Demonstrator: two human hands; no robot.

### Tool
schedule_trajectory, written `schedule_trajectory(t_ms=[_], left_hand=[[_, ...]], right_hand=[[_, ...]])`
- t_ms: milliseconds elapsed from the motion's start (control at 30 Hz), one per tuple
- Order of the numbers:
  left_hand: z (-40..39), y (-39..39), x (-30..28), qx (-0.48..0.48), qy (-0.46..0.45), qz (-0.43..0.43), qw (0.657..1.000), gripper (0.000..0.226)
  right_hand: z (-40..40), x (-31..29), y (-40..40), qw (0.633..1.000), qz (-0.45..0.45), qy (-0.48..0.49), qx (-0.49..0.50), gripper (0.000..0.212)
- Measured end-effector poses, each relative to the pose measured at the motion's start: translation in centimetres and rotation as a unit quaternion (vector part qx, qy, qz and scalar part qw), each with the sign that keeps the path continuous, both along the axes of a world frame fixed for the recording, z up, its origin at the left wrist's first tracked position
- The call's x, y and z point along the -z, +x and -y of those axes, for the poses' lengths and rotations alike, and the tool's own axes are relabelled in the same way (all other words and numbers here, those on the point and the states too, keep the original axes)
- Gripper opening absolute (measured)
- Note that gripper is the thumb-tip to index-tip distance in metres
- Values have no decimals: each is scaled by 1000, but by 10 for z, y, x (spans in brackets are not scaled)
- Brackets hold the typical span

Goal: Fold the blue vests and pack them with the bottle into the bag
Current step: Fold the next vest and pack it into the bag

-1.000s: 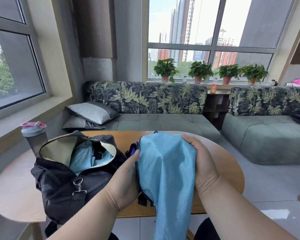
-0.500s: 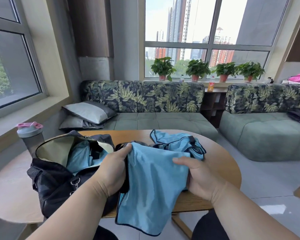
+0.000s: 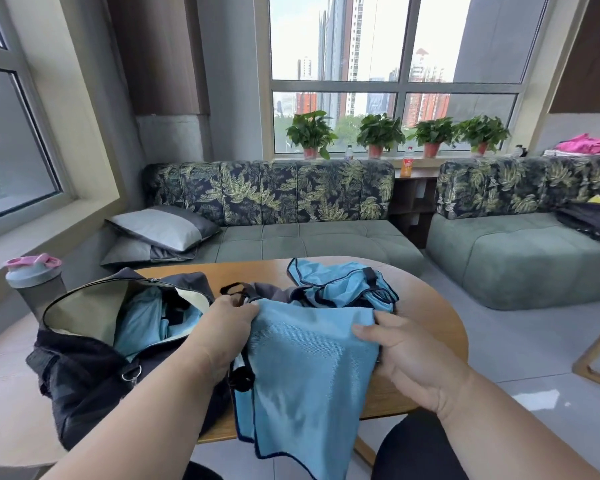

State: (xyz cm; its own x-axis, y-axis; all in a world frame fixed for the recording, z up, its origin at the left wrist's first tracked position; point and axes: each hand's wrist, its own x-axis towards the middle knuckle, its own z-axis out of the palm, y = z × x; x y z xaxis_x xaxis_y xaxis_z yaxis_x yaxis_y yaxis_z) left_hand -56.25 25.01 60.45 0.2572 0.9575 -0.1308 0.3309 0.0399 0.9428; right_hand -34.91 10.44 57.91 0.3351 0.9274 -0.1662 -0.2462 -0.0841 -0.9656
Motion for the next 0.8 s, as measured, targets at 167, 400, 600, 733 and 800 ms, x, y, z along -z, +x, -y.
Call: schedule_trajectory(t_ms=[167, 400, 600, 733, 800], left_hand=[[0, 12, 3, -31, -5, 50, 998, 10], [3, 40, -10, -8, -85, 139, 987, 39], [-20, 93, -45, 159, -85, 88, 980, 28], [-39, 126, -81, 196, 151, -75, 966, 49], [-47, 132, -98, 195, 235, -102, 947, 44]], right_hand=[[7, -6, 16, 996, 58, 12, 68, 47], [15, -23, 33, 987, 79, 74, 117, 25], [-8, -68, 83, 981, 110, 59, 151, 24], [-29, -115, 117, 978, 129, 79, 146, 27], [-30, -139, 125, 973, 149, 97, 148, 26]])
